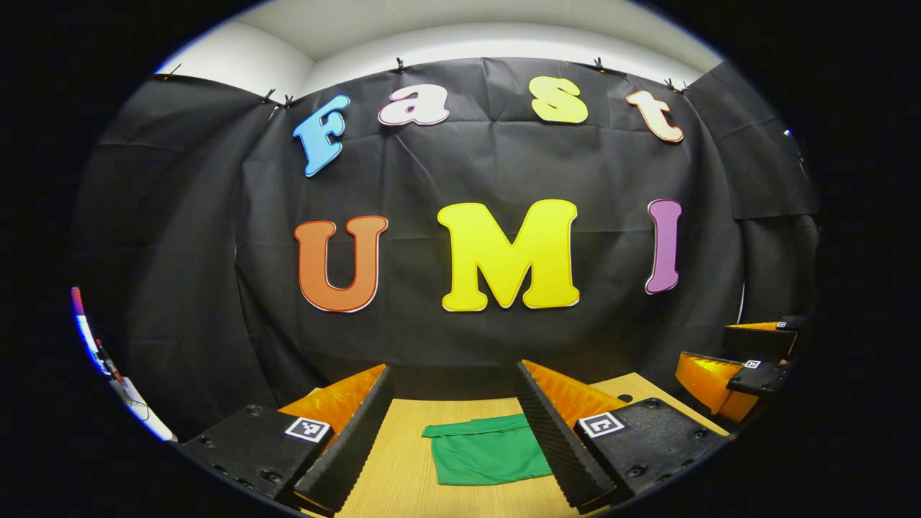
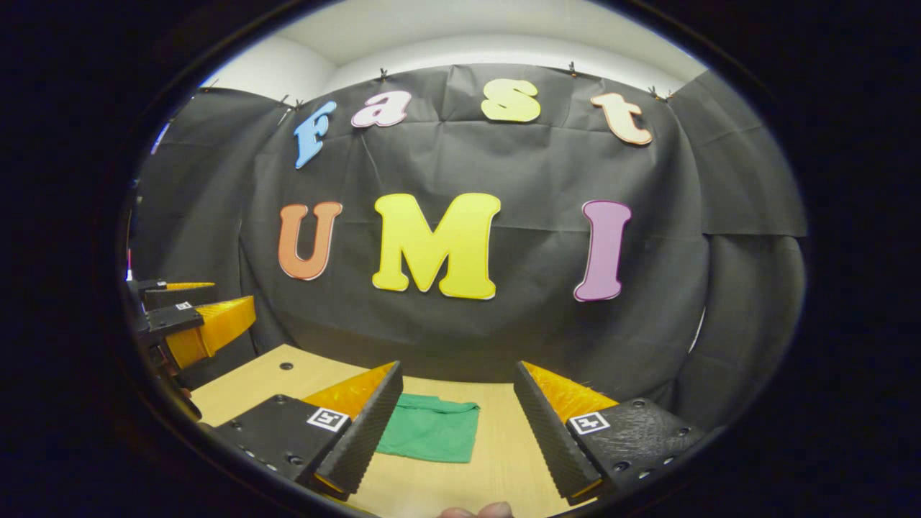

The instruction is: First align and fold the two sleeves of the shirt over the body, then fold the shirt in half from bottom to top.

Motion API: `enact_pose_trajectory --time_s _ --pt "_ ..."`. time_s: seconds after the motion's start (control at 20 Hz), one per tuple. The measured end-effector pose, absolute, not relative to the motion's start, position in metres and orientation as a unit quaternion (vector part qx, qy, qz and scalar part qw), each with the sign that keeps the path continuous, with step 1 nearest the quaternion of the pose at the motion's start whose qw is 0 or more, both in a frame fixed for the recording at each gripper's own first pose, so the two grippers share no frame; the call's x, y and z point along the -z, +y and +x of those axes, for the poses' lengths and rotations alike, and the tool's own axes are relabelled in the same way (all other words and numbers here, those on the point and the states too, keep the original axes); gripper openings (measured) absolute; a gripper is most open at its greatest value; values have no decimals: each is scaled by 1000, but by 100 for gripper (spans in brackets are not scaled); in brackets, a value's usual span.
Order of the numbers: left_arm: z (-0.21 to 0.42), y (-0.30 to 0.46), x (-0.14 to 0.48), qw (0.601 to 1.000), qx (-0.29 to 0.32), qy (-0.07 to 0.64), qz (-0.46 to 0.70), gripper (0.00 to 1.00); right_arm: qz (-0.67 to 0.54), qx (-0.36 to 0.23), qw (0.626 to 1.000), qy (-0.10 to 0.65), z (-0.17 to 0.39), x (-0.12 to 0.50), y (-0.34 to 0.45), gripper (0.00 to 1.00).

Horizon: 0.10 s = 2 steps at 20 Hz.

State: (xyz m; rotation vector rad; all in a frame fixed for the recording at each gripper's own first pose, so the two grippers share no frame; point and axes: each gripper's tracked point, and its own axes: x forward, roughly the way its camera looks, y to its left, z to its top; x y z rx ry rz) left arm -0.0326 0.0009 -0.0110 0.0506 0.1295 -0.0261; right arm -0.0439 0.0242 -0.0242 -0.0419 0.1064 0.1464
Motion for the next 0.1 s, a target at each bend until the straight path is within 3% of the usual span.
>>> enact_pose_trajectory --time_s 0.1 --pt "-31 2 9 998 11 61 28 100 -19 -72 996 52 -44 23 23 95"
